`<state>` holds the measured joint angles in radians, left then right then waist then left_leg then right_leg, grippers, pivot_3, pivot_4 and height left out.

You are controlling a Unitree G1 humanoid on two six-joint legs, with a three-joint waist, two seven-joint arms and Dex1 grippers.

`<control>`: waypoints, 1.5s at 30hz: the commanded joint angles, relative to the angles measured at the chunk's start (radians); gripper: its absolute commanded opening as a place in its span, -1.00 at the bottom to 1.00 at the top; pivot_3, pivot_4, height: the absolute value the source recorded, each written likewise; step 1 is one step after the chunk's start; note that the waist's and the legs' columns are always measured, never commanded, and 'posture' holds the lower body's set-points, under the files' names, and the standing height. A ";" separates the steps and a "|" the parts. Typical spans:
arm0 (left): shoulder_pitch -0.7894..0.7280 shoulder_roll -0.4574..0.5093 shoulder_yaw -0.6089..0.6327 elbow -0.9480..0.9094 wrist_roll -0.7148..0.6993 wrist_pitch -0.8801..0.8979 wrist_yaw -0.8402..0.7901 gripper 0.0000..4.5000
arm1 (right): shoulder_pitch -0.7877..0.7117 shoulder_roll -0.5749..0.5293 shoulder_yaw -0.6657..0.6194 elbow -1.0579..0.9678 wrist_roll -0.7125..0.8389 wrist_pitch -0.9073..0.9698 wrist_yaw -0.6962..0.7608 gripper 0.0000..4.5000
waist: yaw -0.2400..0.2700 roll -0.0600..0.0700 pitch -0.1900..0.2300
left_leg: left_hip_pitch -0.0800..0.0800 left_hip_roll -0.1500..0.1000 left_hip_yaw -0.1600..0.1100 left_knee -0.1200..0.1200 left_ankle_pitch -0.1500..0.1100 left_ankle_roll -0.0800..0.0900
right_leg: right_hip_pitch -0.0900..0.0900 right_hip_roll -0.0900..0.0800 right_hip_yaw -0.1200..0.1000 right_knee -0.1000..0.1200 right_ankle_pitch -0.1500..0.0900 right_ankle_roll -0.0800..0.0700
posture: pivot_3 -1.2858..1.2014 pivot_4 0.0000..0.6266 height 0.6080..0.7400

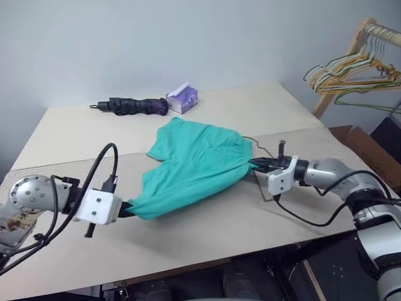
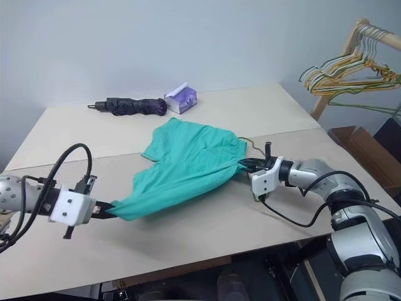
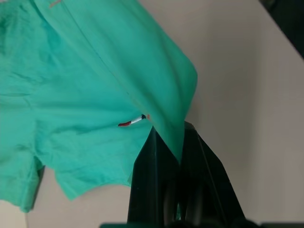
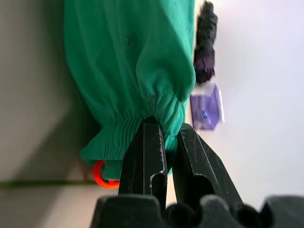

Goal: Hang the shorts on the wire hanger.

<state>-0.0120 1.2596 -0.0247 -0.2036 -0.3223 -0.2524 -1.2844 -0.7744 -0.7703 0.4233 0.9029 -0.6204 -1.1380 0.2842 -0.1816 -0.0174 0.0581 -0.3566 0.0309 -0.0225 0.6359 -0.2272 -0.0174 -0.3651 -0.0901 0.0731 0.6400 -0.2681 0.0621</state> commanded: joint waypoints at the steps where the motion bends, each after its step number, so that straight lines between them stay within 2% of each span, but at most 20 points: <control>1: 0.077 0.040 0.076 -0.057 -0.024 0.039 -0.053 -0.99 | 0.009 -0.018 -0.011 -0.023 -0.045 0.021 -0.062 -0.99 | 0.001 -0.001 0.002 | -0.001 0.000 0.000 0.000 -0.001 0.001 | -0.001 0.000 0.000 0.000 0.000 0.000 | -0.03 -0.82 1.00; 6: 0.243 0.036 0.208 -0.139 -0.005 0.078 -0.064 -0.99 | 0.041 -0.021 -0.003 -0.072 -0.063 0.009 -0.092 -0.99 | 0.002 -0.007 0.011 | -0.001 0.000 0.000 0.001 -0.001 0.002 | -0.002 0.000 0.000 0.002 0.000 -0.001 | -0.01 -0.79 1.00; 12: 0.422 -0.031 0.344 -0.274 -0.010 0.140 -0.063 -0.99 | 0.084 -0.045 -0.007 -0.124 -0.050 -0.010 -0.094 -0.99 | 0.014 -0.009 0.022 | 0.001 0.001 0.001 0.001 -0.002 0.003 | -0.001 0.000 0.000 0.001 -0.001 -0.002 | 0.01 -0.75 1.00; 18: 0.514 -0.109 0.381 -0.284 -0.006 0.102 -0.082 -0.99 | 0.169 -0.083 -0.013 -0.221 0.030 -0.026 -0.037 -0.99 | 0.037 -0.010 0.028 | 0.001 0.001 0.001 0.001 -0.002 0.003 | -0.001 0.000 0.000 0.001 -0.002 -0.004 | 0.01 -0.73 1.00; 27: 0.562 -0.183 0.354 -0.165 0.019 -0.051 -0.149 -0.99 | 0.270 -0.125 -0.023 -0.332 0.120 0.014 0.056 -0.99 | 0.062 -0.011 0.029 | 0.002 0.001 0.004 0.001 -0.002 0.003 | 0.000 0.000 0.001 0.001 -0.006 -0.010 | 0.00 -0.72 1.00; 28: 0.558 -0.190 0.345 -0.137 0.024 -0.074 -0.152 -0.90 | 0.277 -0.127 -0.023 -0.340 0.136 0.023 0.073 -0.99 | 0.062 -0.011 0.029 | 0.002 0.002 0.004 0.001 -0.002 0.003 | 0.000 0.000 0.001 0.001 -0.006 -0.011 | 0.00 -0.72 1.00; 30: 0.539 -0.179 0.347 -0.136 -0.005 -0.055 -0.163 -0.70 | 0.293 -0.136 -0.018 -0.361 0.194 0.046 0.125 -0.67 | 0.064 -0.012 0.030 | 0.002 0.002 0.004 0.001 -0.002 0.003 | 0.000 0.000 0.001 0.001 -0.006 -0.010 | 0.00 -0.72 1.00; 34: 0.490 -0.169 0.372 -0.060 -0.089 -0.035 -0.223 -0.12 | 0.351 -0.183 -0.027 -0.435 0.323 0.092 0.219 -0.07 | 0.081 -0.015 0.033 | 0.002 0.002 0.004 0.001 -0.002 0.003 | 0.000 -0.001 0.001 0.001 -0.006 -0.010 | 0.02 -0.72 1.00; 41: 0.377 -0.124 0.509 -0.008 -0.330 0.191 -0.304 0.90 | 0.526 -0.289 -0.123 -0.601 0.533 0.250 0.344 1.00 | 0.096 -0.017 0.038 | 0.001 0.003 0.004 0.001 -0.003 0.004 | -0.001 0.000 0.000 0.002 -0.006 -0.009 | 0.02 -0.73 1.00; 42: 0.342 -0.121 0.514 -0.001 -0.348 0.223 -0.291 0.99 | 0.554 -0.302 -0.142 -0.624 0.562 0.280 0.357 1.00 | 0.098 -0.017 0.038 | 0.001 0.002 0.004 0.001 -0.003 0.004 | -0.001 0.000 -0.001 0.001 -0.006 -0.009 | 0.02 -0.73 1.00; 45: 0.142 -0.134 0.461 0.008 -0.427 0.352 -0.190 0.99 | 0.687 -0.340 -0.246 -0.779 0.741 0.580 0.392 1.00 | 0.114 -0.016 0.039 | 0.001 0.002 0.004 0.001 -0.003 0.004 | -0.001 0.000 -0.001 0.002 -0.009 -0.003 | 0.00 -0.74 1.00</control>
<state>0.1997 1.1287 0.4461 -0.1929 -0.6867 0.0252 -1.5326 -0.1131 -1.0886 0.2566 0.2137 0.0015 -0.7185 0.6626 -0.0674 -0.0338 0.0972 -0.3554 0.0337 -0.0186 0.6367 -0.2299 -0.0133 -0.3663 -0.0899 0.0720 0.6417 -0.2762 0.0614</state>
